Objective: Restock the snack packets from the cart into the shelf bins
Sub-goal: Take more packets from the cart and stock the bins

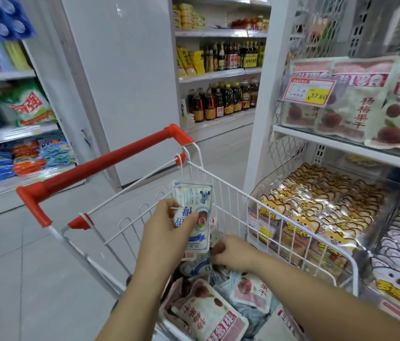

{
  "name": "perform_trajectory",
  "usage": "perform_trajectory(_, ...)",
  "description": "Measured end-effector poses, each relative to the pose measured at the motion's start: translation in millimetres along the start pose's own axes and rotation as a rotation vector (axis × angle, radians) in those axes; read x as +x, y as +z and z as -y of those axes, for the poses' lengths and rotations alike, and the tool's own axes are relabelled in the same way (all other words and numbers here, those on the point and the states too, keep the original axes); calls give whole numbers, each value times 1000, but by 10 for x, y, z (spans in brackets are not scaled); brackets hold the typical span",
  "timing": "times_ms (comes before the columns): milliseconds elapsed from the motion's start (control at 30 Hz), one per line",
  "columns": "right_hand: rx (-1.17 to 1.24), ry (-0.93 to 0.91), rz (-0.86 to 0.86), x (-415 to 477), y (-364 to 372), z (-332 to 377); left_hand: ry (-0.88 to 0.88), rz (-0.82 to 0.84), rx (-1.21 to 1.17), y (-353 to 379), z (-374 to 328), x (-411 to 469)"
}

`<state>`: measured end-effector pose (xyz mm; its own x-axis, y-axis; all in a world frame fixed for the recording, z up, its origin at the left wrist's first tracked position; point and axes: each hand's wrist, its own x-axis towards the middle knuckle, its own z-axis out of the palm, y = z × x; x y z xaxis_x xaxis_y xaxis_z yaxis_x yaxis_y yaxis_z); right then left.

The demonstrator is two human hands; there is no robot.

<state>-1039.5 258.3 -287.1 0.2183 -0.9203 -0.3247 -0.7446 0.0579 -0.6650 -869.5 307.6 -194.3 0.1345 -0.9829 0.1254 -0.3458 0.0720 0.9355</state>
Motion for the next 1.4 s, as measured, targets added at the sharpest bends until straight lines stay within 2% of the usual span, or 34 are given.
perform_trajectory(133,302,119,-129,65,133,-44,8,-24,-1,-6,1,3)
perform_trajectory(267,458,116,29,-39,328,15,-7,-28,-20,-7,13,16)
perform_trajectory(400,404,36,9,-27,359,-9,7,-20,-47,-14,32,8)
perform_trajectory(567,62,38,19,-59,143,-85,-38,-40,-113,-23,17,30)
perform_trajectory(633,63,-8,-13,-155,0,-63,-81,-42,-158,-34,19,27)
perform_trajectory(700,167,-59,-56,-275,-179,-38,-103,-31,-179,-43,31,25)
perform_trajectory(867,627,-69,-246,-628,-562,-87,-66,-31,-114,-103,51,-1)
perform_trajectory(967,611,-113,-389,-898,-735,-84,-32,4,-23,-85,46,3)
perform_trajectory(1100,521,-249,-491,-1225,-980,32,-43,116,75,-31,-42,-22)
perform_trajectory(1267,265,-349,-358,-1454,-1015,199,-48,362,18,40,-130,-22)
perform_trajectory(1400,208,-387,-343,-1561,-913,218,-45,553,-104,75,-361,-109)
